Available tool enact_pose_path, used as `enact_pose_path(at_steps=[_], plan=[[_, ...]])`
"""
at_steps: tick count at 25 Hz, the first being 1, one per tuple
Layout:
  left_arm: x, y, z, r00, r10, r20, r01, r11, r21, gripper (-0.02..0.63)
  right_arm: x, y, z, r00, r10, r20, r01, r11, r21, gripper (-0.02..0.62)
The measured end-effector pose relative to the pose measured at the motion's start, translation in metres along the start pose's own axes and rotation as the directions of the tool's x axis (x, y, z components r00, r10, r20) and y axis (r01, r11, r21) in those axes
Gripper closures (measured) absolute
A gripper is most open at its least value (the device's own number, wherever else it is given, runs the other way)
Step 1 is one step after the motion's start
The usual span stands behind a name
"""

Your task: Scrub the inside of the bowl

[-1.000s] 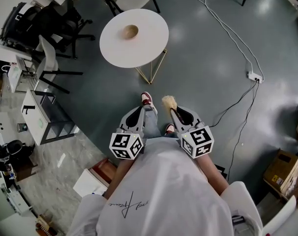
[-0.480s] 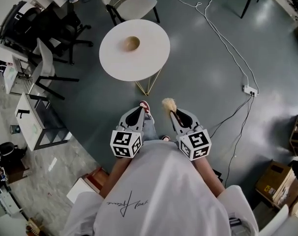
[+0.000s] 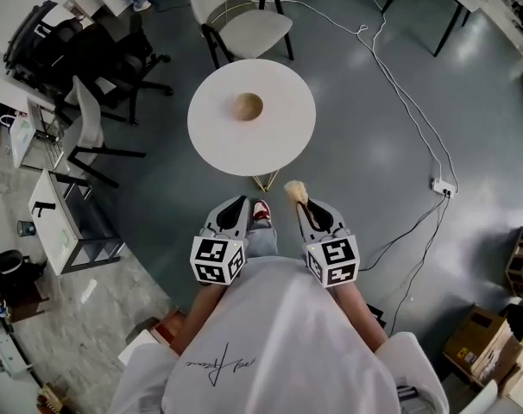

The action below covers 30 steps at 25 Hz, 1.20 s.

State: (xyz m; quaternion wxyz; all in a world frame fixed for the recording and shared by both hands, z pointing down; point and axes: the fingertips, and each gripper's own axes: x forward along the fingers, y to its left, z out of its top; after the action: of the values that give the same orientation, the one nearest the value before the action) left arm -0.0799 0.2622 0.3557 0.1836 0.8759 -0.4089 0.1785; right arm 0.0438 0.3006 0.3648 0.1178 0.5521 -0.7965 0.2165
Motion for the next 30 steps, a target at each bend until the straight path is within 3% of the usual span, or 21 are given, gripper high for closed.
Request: enact_pose_path(at_steps=[8,14,17,24,30], plan=[[0.026,0.056,0.026,1.000,0.006,-0.014,-0.007,0.999,-0.035,0.601,0.062,0.003,0.029,1.000,0.003,-0.007,-0.003,1.000,0.028,0.538],[0.049,0.078,0.028,0.992,-0.099,-0.079,0.091,0.990,-0.106,0.601,0.099,0.006,0.043,0.999,0.002,-0.034,-0.002,1.000,0.027,0.538],[0.061,0.092,0.030,0.989,-0.107,-0.106,0.098,0.991,-0.091,0.601,0.118,0.009,0.047,0.999,0.011,-0.053,-0.010,1.000,0.022,0.538],[0.079,0.120,0.060,0.983,-0.178,-0.042,0.174,0.980,-0.096,0.601,0.156,0.004,0.072,0.998,0.001,-0.062,-0.001,1.000,-0.006,0.538],[0.093,0.149,0.068,0.985,-0.167,-0.041,0.163,0.983,-0.084,0.601,0.185,0.005,0.082,0.998,0.011,-0.064,-0.011,1.000,-0.002,0.537]])
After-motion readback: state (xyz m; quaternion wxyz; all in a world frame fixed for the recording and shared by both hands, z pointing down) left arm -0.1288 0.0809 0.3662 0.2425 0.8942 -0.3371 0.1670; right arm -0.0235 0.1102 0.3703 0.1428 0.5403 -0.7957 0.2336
